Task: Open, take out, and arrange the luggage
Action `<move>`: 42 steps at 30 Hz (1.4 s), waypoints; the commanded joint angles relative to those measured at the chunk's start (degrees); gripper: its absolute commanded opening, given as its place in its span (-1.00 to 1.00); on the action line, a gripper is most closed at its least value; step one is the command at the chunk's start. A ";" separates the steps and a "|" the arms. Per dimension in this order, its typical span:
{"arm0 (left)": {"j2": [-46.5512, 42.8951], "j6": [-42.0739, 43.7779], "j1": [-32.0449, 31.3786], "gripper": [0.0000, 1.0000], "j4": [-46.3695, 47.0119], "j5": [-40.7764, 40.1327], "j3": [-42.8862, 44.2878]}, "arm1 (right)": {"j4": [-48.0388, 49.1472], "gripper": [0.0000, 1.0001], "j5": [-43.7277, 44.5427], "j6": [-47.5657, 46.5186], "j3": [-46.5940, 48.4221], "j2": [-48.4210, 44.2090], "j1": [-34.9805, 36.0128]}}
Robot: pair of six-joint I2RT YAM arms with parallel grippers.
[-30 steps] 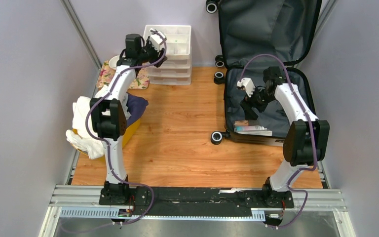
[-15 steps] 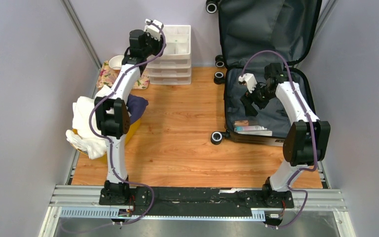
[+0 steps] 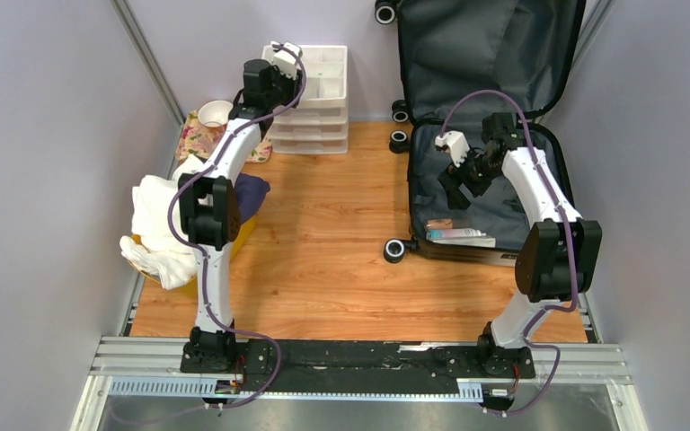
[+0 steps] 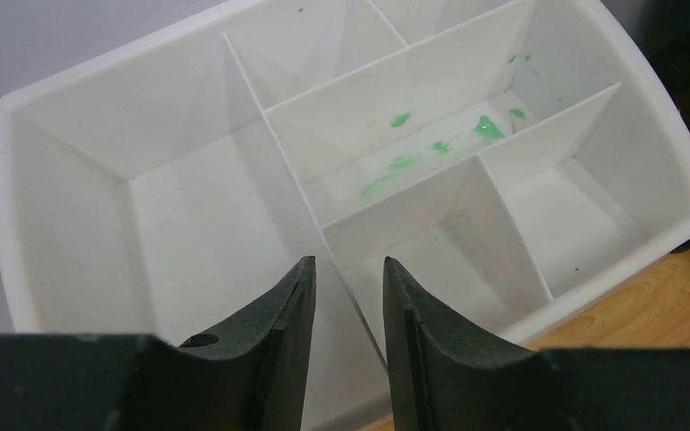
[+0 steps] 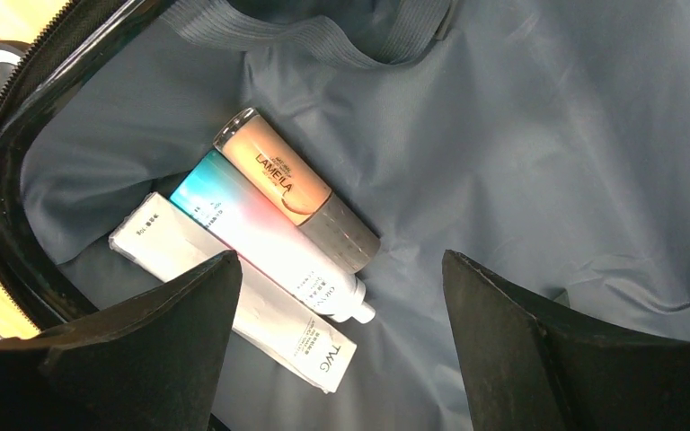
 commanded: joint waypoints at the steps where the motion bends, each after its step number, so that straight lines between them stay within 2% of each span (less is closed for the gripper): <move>1: 1.73 -1.37 -0.70 -0.43 -3.75 -1.06 2.93 | 0.72 0.72 1.41 1.74 2.92 -1.09 -0.20; 2: 0.77 -1.99 -0.79 -0.57 -3.93 -0.79 2.76 | 0.72 0.72 1.58 1.74 3.01 -1.18 -0.20; 4: -1.51 -2.69 -1.40 -1.00 -5.07 -1.05 2.40 | 0.89 0.72 1.41 1.65 3.10 -1.53 -0.64; 7: -5.81 -3.57 -2.63 -1.00 -8.57 -2.28 1.09 | 1.25 0.72 1.15 1.83 3.10 -1.71 -0.90; 10: -12.48 -5.85 -3.51 -1.00 -9.82 -2.73 -4.79 | 1.68 0.72 0.53 2.09 2.92 -1.88 -0.90; 14: -21.64 -10.33 -4.21 -1.00 -9.04 2.80 -19.78 | 2.65 0.72 -0.52 1.74 1.69 -2.32 -0.90; 17: -28.41 -9.30 -5.79 -1.00 -6.49 7.29 -29.98 | 3.09 0.72 -1.49 1.48 0.81 -2.58 -0.90; 23: -35.62 -9.55 -9.22 -1.00 -7.10 11.15 -38.97 | 3.18 0.71 -2.98 -0.19 -1.47 -4.07 -3.10; 26: -38.61 -9.11 -11.24 -1.00 -6.31 10.37 -42.50 | 2.83 0.70 -3.25 -2.21 -3.14 -5.13 -3.36; 30: -39.85 -11.48 -11.69 -1.00 -8.32 9.31 -42.95 | -0.14 0.65 -6.05 -5.90 -4.46 -6.28 -4.07; 32: -40.46 -10.35 -11.77 -0.51 -9.56 10.54 -42.95 | -2.43 0.59 -7.72 -10.70 -4.55 -6.10 -4.07; 33: -40.81 -9.30 -11.60 -0.04 -9.99 11.42 -42.86 | -4.27 0.51 -9.30 -12.31 -5.16 -6.01 -4.07; 34: -41.51 -7.63 -11.60 0.09 -10.35 11.43 -42.60 | -4.55 0.49 -9.84 -13.80 -5.51 -5.93 -4.07; 36: -41.69 -5.87 -10.55 0.25 -12.44 12.82 -40.50 | -4.30 0.43 -10.54 -16.53 -6.22 -5.40 -3.81; 42: -39.67 -6.73 -4.41 0.28 -16.59 24.76 -32.41 | 1.93 0.32 -6.78 -20.14 -8.59 -0.22 -2.40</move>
